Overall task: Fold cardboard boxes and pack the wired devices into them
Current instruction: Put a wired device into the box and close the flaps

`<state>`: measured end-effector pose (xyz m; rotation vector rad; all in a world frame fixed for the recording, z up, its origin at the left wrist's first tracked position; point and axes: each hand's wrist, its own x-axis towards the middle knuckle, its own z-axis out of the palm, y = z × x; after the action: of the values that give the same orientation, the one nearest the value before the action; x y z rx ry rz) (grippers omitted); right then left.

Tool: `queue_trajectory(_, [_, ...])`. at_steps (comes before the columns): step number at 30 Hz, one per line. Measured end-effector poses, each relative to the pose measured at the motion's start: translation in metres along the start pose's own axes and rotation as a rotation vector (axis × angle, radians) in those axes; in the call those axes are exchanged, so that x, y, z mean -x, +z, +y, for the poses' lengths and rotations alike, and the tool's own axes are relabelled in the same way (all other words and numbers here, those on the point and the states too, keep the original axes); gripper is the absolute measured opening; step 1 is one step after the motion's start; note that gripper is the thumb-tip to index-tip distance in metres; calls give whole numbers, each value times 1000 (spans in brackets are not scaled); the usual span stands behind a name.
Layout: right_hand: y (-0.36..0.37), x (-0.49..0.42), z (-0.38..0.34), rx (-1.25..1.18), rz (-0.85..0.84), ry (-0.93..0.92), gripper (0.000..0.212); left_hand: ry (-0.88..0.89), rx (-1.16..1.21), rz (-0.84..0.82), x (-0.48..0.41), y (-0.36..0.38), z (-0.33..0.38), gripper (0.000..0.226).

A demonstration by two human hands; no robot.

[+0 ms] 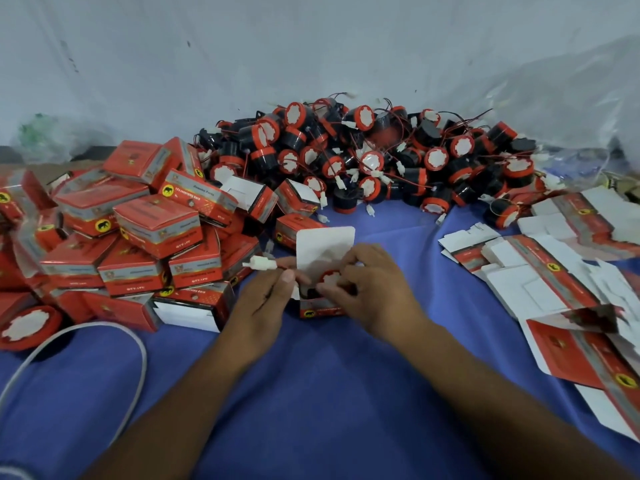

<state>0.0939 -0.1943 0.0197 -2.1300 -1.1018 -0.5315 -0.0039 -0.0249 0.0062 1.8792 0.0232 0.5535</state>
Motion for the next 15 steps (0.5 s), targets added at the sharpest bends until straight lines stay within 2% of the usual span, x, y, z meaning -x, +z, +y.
queue_trajectory(3, [-5,-1,0,50,-10,-38,34,-14,-37,-6,-1,0,-1,34])
queue_trajectory(6, [-12,1,-8,91,-27,-157,31,-72,-99,-49,-4,1,2,30])
queue_trajectory(8, [-14,-1,-17,78,-119,-151,29,-129,-116,-88,-7,2,5,32])
queue_trajectory(11, [-16,-9,-25,86,-349,34,54,-214,-95,-125,-14,1,7,27])
queue_trajectory(13, [-18,-13,-29,139,-428,8,59,-245,-65,-148,-17,1,7,34])
queue_trajectory(15, [-19,-15,-30,191,-480,-70,50,-279,-54,-136,-19,1,7,37])
